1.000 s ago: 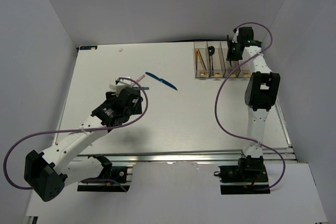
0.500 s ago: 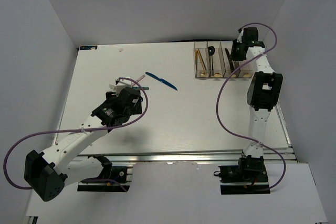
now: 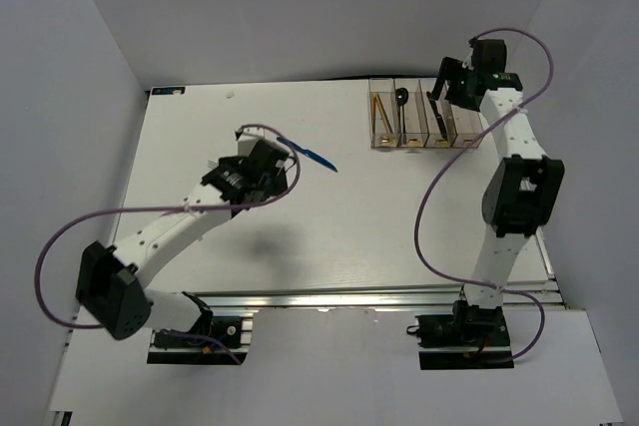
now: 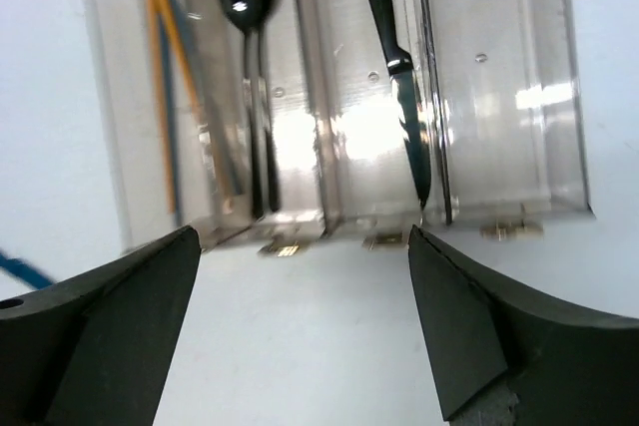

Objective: Sort the eating utensils into containers

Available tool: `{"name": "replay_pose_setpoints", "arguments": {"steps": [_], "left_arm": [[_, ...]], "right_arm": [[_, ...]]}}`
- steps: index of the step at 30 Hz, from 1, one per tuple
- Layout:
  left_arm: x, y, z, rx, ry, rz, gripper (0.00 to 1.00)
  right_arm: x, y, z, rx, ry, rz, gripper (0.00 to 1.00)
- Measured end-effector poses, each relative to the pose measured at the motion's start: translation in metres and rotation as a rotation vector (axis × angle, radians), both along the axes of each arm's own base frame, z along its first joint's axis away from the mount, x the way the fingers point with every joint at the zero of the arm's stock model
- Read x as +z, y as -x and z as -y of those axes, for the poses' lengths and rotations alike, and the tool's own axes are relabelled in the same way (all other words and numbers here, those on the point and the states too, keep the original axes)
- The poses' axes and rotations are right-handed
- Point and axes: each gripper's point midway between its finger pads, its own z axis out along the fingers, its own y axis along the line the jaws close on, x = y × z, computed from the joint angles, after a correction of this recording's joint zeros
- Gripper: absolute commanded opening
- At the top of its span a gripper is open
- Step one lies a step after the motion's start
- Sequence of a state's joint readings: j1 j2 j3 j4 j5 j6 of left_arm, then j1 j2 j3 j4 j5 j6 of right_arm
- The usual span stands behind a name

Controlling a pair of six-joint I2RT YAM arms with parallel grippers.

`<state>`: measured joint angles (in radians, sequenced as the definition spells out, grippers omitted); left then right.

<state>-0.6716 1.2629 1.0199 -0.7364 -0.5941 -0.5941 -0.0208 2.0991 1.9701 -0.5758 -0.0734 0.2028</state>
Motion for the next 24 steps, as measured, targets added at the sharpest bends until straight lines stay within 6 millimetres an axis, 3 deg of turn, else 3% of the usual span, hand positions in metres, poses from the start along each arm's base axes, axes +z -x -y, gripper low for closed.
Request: {"name": "replay_pose_setpoints", "arguments": {"steps": [4,6,8,11,13,15,20,22,24], "left_arm": [[0.025,-0.045,0.033,0.111,0.055,0.013,0.98],[0.034,-0.078,0.057,0.172,0.085,0.025,0.98],[0.033,-0.106,0.077,0.23,0.118,0.032,0.98],[0.017,-0.141,0.099,0.308,0.162,-0.006,0.98],[-0.004,-0.165,0.105,0.361,0.188,-0.043,0.98],[-0.033,-0.19,0.104,0.413,0.211,-0.076,0.98],[-0.116,-0.22,0.076,0.51,0.19,-0.159,0.98],[-0.131,-0.22,0.069,0.527,0.185,-0.166,0.98],[-0.131,-0.224,0.071,0.527,0.193,-0.148,0.98]], "right_arm": [[0.077,0.055,-0.023,-0.048,0.036,0.13,0.89],[0.095,0.088,-0.043,-0.037,0.019,0.182,0.89],[0.088,0.127,-0.058,-0.016,-0.016,0.183,0.89],[0.048,0.174,-0.055,-0.022,-0.058,0.131,0.89],[0.014,0.203,-0.053,-0.02,-0.081,0.052,0.89],[-0.003,0.22,-0.055,-0.003,-0.103,0.008,0.89],[-0.005,0.252,-0.073,0.094,-0.184,0.022,0.89],[0.001,0.26,-0.078,0.127,-0.205,0.043,0.89],[0.006,0.264,-0.083,0.157,-0.219,0.07,0.89]]}}
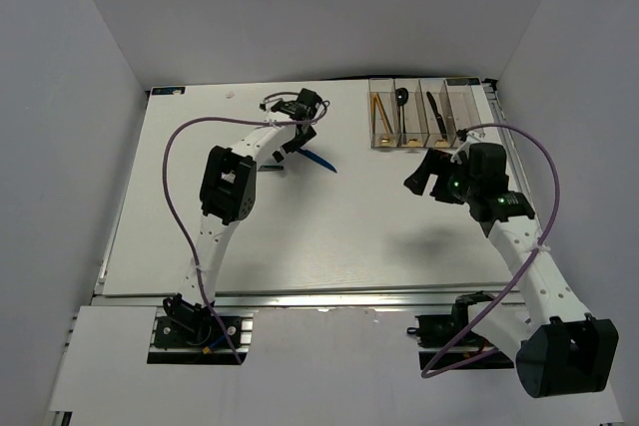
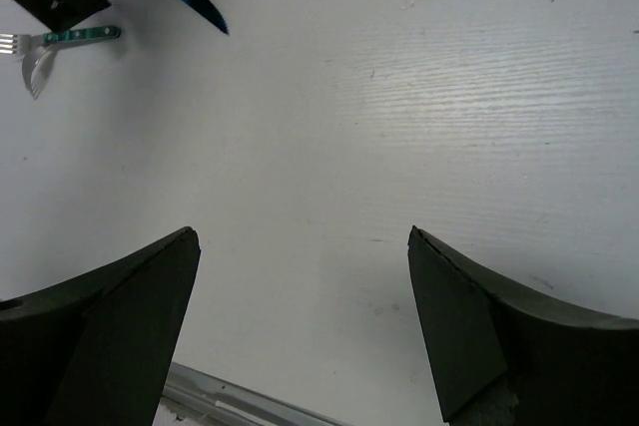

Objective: Sort the eating utensils into containers

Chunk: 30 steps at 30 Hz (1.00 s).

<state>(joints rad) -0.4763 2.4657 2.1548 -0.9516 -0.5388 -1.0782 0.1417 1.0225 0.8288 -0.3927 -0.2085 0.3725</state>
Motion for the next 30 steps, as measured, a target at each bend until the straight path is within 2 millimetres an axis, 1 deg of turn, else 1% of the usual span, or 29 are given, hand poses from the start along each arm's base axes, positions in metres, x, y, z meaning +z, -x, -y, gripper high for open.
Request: {"name": "replay_pose_setpoints", "arguments": {"steps": [2,5,8,9,11,14,15,16,17,20,22,24,26,30], "left_arm": [[0.005,-0.007,0.008,-0.007,0.018,0.036,0.98],[0.011,-0.014,0.018,-0.017,0.039,0.073,0.98],[0.016,-0.018,0.025,-0.023,0.051,0.093,0.95],[0.016,-0.019,0.027,-0.024,0.051,0.096,0.91],[0.014,-0.022,0.029,-0.024,0.048,0.095,0.84],[0.0,-0.021,0.026,-0.022,0.02,0.065,0.82],[-0.002,-0.022,0.022,-0.015,-0.003,0.066,0.81],[-0.002,-0.021,0.021,-0.015,-0.009,0.064,0.78],[-0.002,-0.021,0.021,-0.014,-0.01,0.062,0.67],[-0.004,-0.017,0.018,-0.017,-0.024,0.044,0.44],[-0.005,-0.015,0.018,-0.023,-0.026,0.032,0.42],[-0.006,-0.013,0.018,-0.028,-0.025,0.022,0.37],[-0.008,-0.011,0.019,-0.035,-0.03,0.018,0.37],[-0.009,-0.002,0.028,-0.064,-0.041,0.023,0.29]], "right_arm": [[0.001,0.006,-0.006,0.027,-0.014,0.013,0.89],[-0.004,0.013,-0.013,0.065,-0.03,0.007,0.89],[-0.007,0.016,-0.019,0.089,-0.043,0.001,0.89],[-0.007,0.016,-0.02,0.095,-0.047,0.0,0.89],[-0.005,0.016,-0.022,0.104,-0.055,0.007,0.89],[-0.003,0.014,-0.025,0.117,-0.07,0.02,0.89],[-0.003,0.014,-0.026,0.12,-0.074,0.022,0.89],[-0.003,0.014,-0.027,0.124,-0.079,0.021,0.89],[-0.003,0.015,-0.028,0.128,-0.083,0.021,0.89],[-0.003,0.016,-0.03,0.138,-0.092,0.019,0.89],[-0.002,0.016,-0.031,0.146,-0.1,0.021,0.89],[-0.001,0.018,-0.033,0.159,-0.109,0.02,0.89],[0.0,0.019,-0.036,0.171,-0.12,0.019,0.89],[0.004,0.021,-0.04,0.193,-0.141,0.023,0.89]]}}
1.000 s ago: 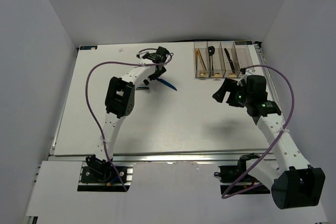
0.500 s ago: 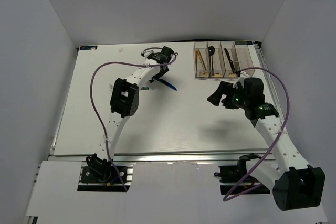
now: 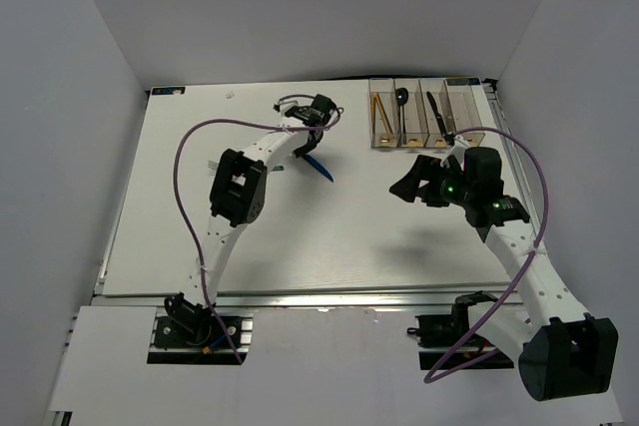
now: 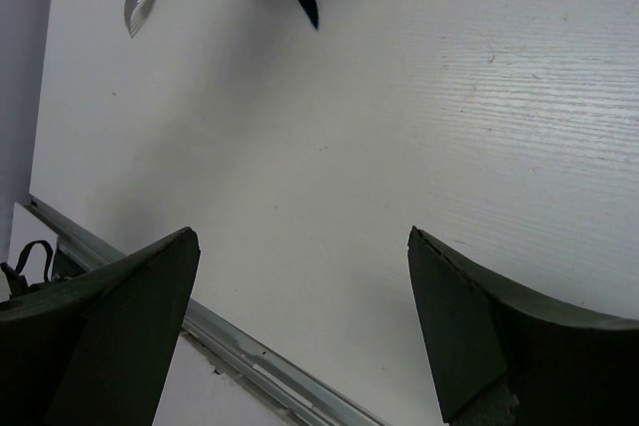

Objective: Sort the eating utensils into containers

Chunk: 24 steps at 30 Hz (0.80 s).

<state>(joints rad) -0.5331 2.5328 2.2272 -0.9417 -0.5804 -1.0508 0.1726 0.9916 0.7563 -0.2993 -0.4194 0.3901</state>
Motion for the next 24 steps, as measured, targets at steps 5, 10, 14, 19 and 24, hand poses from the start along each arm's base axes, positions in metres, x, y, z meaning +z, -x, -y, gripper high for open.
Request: {"name": "replay_pose_setpoints", "arguments": {"steps": [5,10,14,19,24], "left_arm": [[-0.001,0.029,0.034,-0.083,-0.007,0.002,0.28],[-0.003,0.08,0.074,-0.193,-0.002,0.008,0.25],[-0.002,0.126,0.096,-0.274,0.007,0.002,0.37],[0.0,0.166,0.109,-0.35,0.002,-0.041,0.7],[0.001,0.168,0.105,-0.353,-0.002,-0.099,0.72]], "right_arm": [[0.009,0.003,-0.004,0.013,-0.029,0.018,0.89],[0.019,0.006,-0.004,0.013,-0.043,0.049,0.89],[0.024,0.009,-0.003,0.012,-0.046,0.061,0.89],[0.026,0.012,-0.003,0.007,-0.047,0.057,0.89],[0.034,0.011,-0.001,-0.01,-0.041,0.053,0.89]]}}
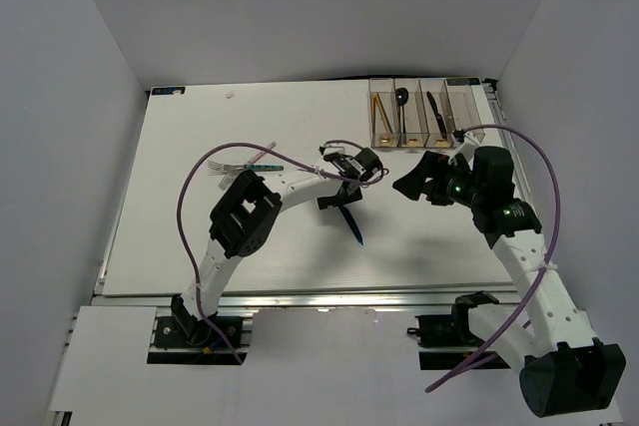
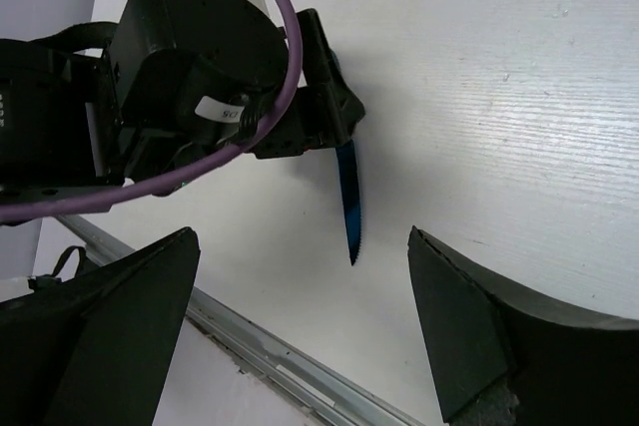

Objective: Sort the eating utensils into containers

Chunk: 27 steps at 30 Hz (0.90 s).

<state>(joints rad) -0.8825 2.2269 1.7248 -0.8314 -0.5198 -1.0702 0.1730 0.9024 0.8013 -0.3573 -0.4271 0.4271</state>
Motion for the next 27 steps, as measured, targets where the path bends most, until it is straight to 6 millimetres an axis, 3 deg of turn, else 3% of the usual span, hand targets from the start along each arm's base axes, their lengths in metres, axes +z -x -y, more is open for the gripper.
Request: {"name": "replay_pose_setpoints", "arguments": {"steps": [10,15,18,27], "left_arm": [[-0.002,-0.022,-0.018,0.066,0.026,-0.09,0.7],[-0.003,-0.03,-0.016,0.069,0.037,-0.11,0.53],[-0.004,-0.03,-0.016,0.072,0.042,-0.11,0.51],[-0.003,-0.029,-0.014,0.082,0.075,-0.088,0.59]], "right_arm": [[0.016,0.0,0.005,-0.029,0.013,0.026,0.89],[0.016,0.0,0.006,-0.032,0.016,0.019,0.89],[0.016,0.001,0.006,-0.034,0.018,0.017,0.89],[0.019,0.0,0.006,-0.032,0.022,0.027,0.89]]}}
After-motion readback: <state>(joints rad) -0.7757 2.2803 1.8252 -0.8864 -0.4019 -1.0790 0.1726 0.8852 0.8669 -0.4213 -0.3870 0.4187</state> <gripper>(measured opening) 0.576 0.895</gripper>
